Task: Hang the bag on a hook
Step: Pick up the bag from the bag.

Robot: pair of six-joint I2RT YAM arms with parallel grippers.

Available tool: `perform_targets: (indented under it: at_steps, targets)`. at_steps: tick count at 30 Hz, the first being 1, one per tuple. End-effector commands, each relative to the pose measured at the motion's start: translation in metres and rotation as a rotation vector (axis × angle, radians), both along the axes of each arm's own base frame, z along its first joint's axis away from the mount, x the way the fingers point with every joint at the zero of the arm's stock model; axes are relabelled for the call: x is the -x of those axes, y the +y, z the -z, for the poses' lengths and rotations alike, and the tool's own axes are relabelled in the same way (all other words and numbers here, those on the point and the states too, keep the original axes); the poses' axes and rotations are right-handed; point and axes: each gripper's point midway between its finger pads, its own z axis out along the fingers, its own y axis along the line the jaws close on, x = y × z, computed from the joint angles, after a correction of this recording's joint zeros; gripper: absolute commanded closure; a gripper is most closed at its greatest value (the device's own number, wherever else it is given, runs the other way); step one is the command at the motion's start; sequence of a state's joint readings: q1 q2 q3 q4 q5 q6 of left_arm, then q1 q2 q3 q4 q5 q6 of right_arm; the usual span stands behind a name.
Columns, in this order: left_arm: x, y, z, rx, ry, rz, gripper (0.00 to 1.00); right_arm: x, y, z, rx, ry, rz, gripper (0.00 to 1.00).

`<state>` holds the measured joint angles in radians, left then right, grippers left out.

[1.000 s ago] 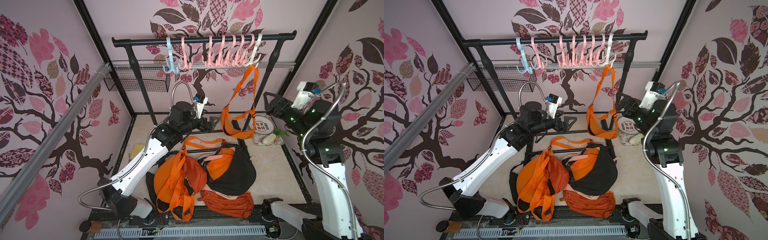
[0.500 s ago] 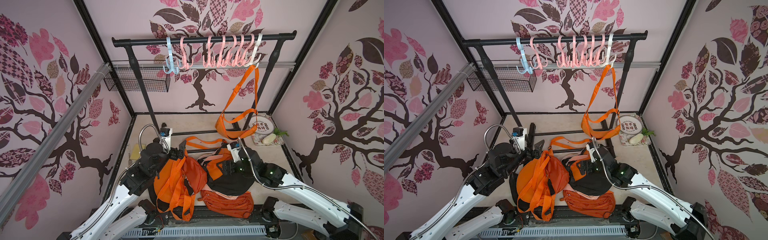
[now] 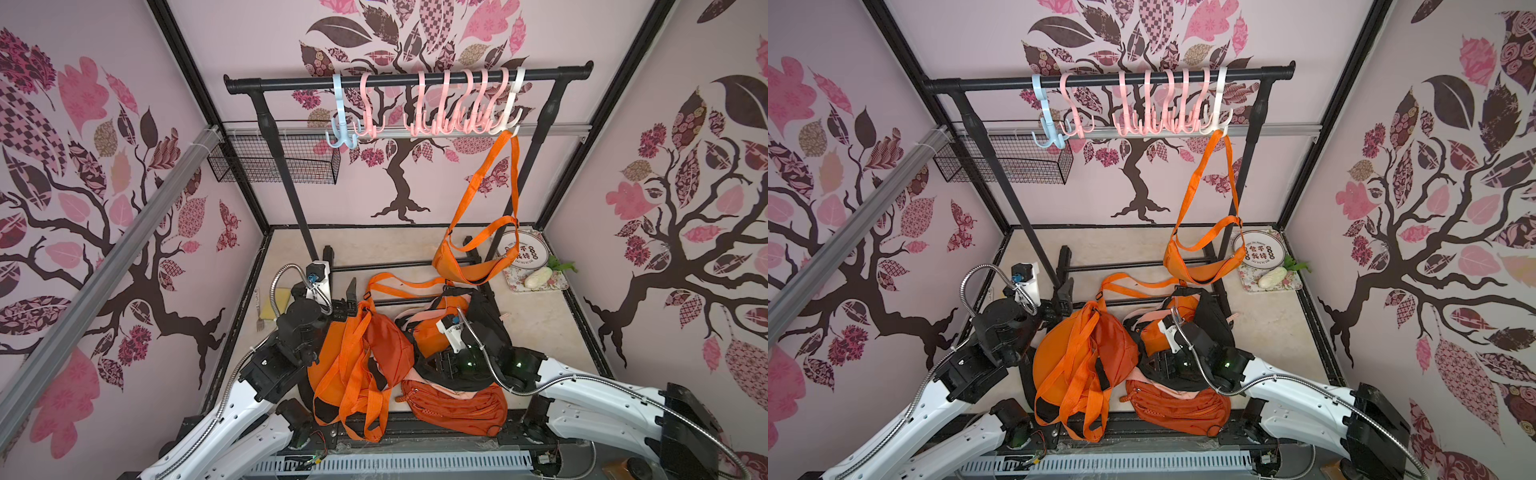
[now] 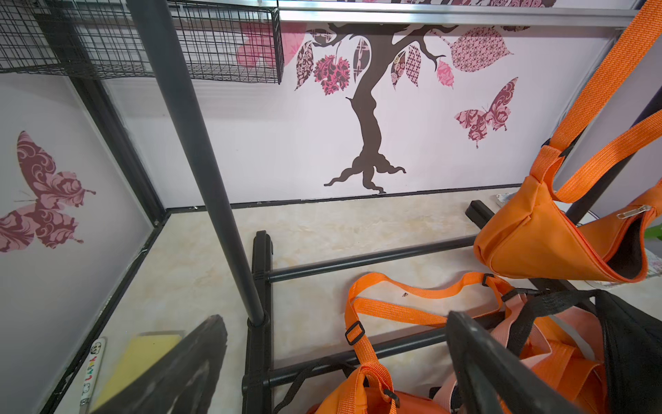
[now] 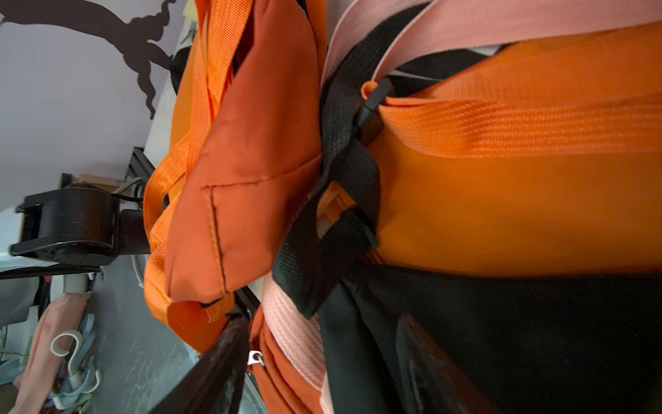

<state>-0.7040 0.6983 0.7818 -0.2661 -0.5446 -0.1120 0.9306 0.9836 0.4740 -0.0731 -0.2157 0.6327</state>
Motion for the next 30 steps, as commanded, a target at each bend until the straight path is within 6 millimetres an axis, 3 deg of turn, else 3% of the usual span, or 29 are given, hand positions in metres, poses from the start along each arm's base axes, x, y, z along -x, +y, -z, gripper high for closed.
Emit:
perform_targets:
  at_steps: [1,5,9,12,17,22,26,30]
  targets:
    - [-0.001,-0.002,0.008,-0.028,-0.009,-0.008,0.02,-0.004,0.023,-0.024,-0.115,-0.045,-0.039,0.36]
    - [-0.001,-0.004,0.01,-0.043,-0.005,-0.007,0.02,-0.005,0.021,0.006,-0.044,0.002,-0.033,0.51]
    - [-0.001,-0.003,0.01,-0.039,-0.009,-0.007,0.02,-0.005,0.02,0.022,-0.026,0.014,-0.019,0.56]
    - [-0.001,-0.004,0.01,-0.04,-0.01,-0.006,0.02,-0.012,0.011,0.02,0.035,-0.025,0.009,0.8]
    - [0.0,-0.006,0.01,-0.044,-0.01,0.001,0.02,-0.029,-0.016,-0.023,0.108,-0.189,0.089,0.98]
    - [0.003,-0.015,0.009,-0.033,-0.011,0.064,0.02,-0.034,-0.043,-0.082,0.119,-0.333,0.149,1.0]
    - [0.012,-0.032,0.003,-0.009,-0.03,0.177,0.02,-0.029,-0.045,-0.129,0.077,-0.403,0.12,1.0]
    - [0.026,-0.06,-0.006,0.017,-0.07,0.365,0.02,-0.02,-0.034,-0.175,0.013,-0.438,0.034,1.0]
